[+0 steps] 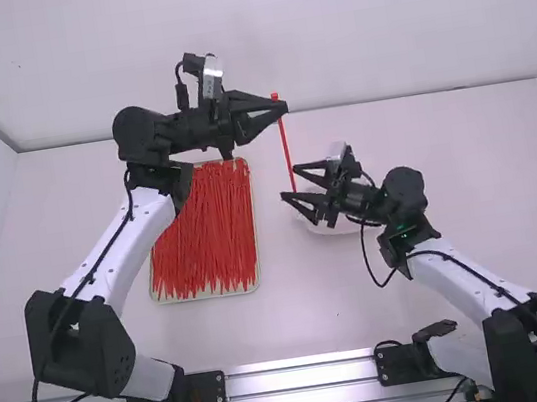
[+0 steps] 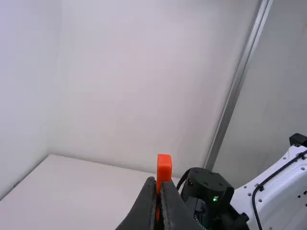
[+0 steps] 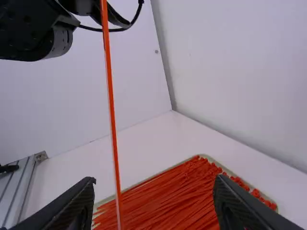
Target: Fasten the cable tie
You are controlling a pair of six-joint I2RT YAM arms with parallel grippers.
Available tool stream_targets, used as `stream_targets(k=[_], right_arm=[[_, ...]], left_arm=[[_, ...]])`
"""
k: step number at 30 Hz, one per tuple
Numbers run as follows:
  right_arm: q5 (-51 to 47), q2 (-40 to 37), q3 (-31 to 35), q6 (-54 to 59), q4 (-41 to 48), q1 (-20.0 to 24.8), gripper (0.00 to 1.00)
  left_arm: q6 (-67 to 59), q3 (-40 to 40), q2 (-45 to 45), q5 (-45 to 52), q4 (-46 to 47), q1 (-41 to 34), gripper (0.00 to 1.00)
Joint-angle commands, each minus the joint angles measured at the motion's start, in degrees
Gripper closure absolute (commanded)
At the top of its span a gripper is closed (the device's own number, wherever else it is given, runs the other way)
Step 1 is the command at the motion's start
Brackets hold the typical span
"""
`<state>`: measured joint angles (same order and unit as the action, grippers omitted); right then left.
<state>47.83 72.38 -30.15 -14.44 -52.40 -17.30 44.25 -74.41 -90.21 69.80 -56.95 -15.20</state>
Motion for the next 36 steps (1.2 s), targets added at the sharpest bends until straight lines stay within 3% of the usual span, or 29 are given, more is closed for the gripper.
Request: stream_targets(k=[1,4,6,9,11,12,17,23,25,26,27,36], right_arm=[[0.85,0.39,-1.68,1.44,0.37,-0.39,0.38],[2.38,0.39,-1.68,2.67,0.81,-0.33,0.41],[3.61,0.39,-1.68,2.95,0.55,-0.22,0.57],[3.30,0.39,-1.68,2.95,0.57,-0.42,0.72],[3.41,0.39,-1.68,2.93,0.57,0.07,0.95],[3.37,0.39,-1.68,2.91,0.55,0.15,1.00],[3.39,0.39,-1.70,2.91,0.52,1.18,1.00],[3.54,0.33,-1.70,0.59,-2.27,2.58,1.00],[3.54,0.31,-1.70,-0.85,-3.39,3.45,1.00],[3.56,0.28,-1.70,-1.64,-4.31,4.04,1.00],[3.54,0.28,-1.70,-2.49,-4.79,4.68,1.00],[0.44,0.28,-1.70,-6.14,-7.15,11.02,1.00]], left_arm=[[0.52,-1.73,0.04,-0.33,-0.55,0.20,0.98],[0.52,-1.70,0.04,-0.44,-0.55,0.20,0.98],[0.55,-1.70,0.04,-0.42,-0.52,0.22,0.98],[0.52,-1.70,0.04,-0.39,-0.48,0.22,0.98],[0.50,-1.70,0.04,-0.46,-0.39,0.20,0.98],[0.52,-1.70,0.04,-0.44,-0.39,0.22,0.98],[-0.28,-1.70,0.04,-0.44,-0.50,0.20,0.98],[-5.53,-1.70,0.04,-1.49,2.69,0.22,0.53],[-7.96,-1.70,0.04,-3.54,5.97,0.22,0.31],[-9.20,-1.70,0.04,-4.81,7.65,0.35,0.13],[-10.32,-1.70,0.04,-6.03,9.55,0.83,0.01],[-11.37,-1.70,0.04,-7.72,14.82,4.74,0.01]])
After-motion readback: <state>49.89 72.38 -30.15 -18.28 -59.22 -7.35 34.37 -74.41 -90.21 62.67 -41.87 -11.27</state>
